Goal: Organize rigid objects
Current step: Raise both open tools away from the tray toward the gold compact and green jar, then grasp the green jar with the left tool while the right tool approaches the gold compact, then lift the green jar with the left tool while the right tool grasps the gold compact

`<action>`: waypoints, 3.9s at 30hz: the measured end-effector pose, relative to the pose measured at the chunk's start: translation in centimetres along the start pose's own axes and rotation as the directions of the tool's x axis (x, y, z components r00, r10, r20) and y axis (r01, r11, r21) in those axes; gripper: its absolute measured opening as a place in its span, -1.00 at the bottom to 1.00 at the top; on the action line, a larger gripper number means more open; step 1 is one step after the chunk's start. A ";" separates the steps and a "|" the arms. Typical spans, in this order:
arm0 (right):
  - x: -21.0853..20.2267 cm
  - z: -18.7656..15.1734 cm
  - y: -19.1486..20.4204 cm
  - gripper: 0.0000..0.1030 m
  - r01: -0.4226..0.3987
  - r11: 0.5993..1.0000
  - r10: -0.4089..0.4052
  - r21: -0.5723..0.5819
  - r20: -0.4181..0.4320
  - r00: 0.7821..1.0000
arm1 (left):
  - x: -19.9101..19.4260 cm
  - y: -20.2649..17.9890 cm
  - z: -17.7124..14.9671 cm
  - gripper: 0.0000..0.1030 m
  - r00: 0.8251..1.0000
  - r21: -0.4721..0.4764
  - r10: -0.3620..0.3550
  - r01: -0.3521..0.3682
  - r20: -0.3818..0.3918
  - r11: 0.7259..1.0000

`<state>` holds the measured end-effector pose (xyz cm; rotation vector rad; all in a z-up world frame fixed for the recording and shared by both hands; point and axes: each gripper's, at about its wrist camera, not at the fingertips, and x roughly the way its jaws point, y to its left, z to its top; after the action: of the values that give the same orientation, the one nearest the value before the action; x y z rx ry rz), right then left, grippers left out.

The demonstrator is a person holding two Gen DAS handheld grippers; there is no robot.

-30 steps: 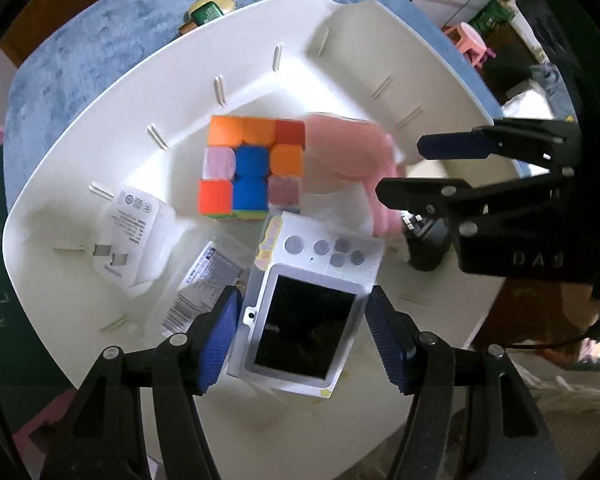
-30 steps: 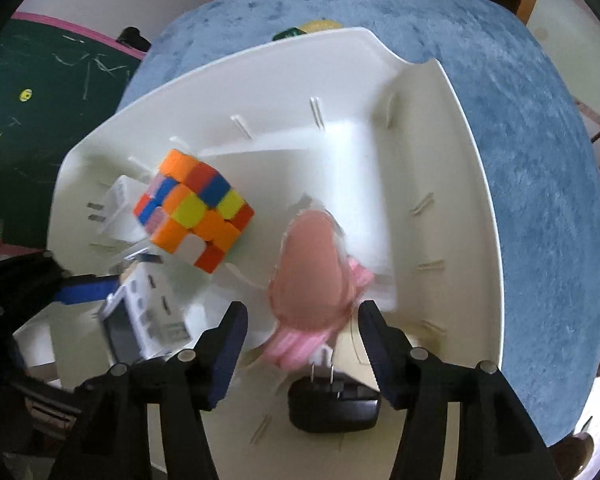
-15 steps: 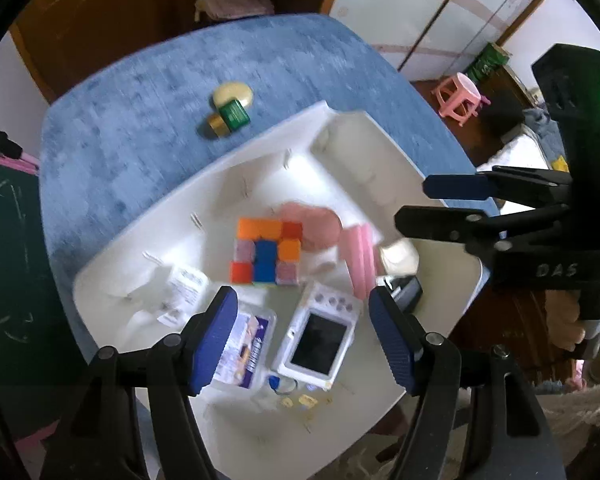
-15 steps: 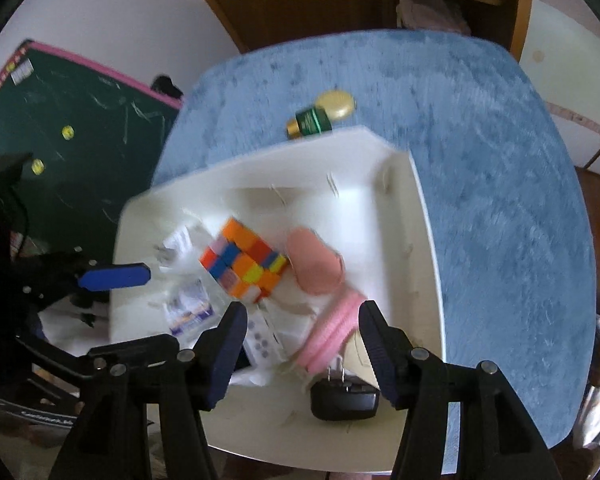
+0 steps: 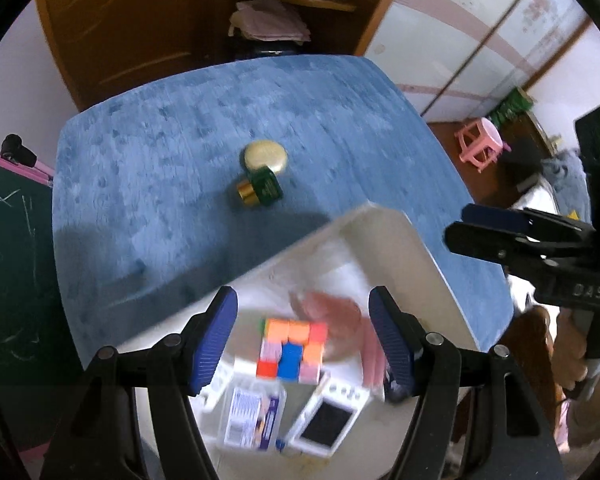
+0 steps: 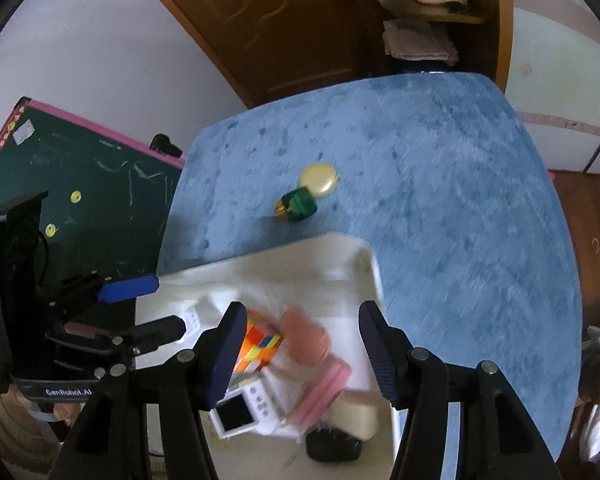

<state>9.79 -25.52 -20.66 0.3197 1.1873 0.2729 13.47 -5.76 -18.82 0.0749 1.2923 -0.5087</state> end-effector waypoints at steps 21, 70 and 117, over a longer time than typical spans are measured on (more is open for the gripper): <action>8.3 13.6 -5.8 0.14 -0.027 0.999 0.030 0.033 -0.103 0.994 | 12.2 4.1 6.5 0.38 0.991 -0.411 -0.087 0.037 -0.104 0.911; 17.4 15.5 -6.3 0.15 -0.093 0.995 0.100 0.037 -0.264 0.959 | 15.8 6.5 6.0 0.32 0.981 -0.647 -0.190 0.114 -0.048 0.754; 22.5 13.6 2.5 0.17 0.137 0.956 -0.217 -0.260 -0.311 0.925 | 4.7 8.2 1.7 -0.14 0.983 -0.621 -0.035 0.140 0.179 0.771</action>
<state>30.30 -16.21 -34.40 -0.0477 1.4966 0.3127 19.13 -0.50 -24.59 -0.5890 1.2553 -0.1278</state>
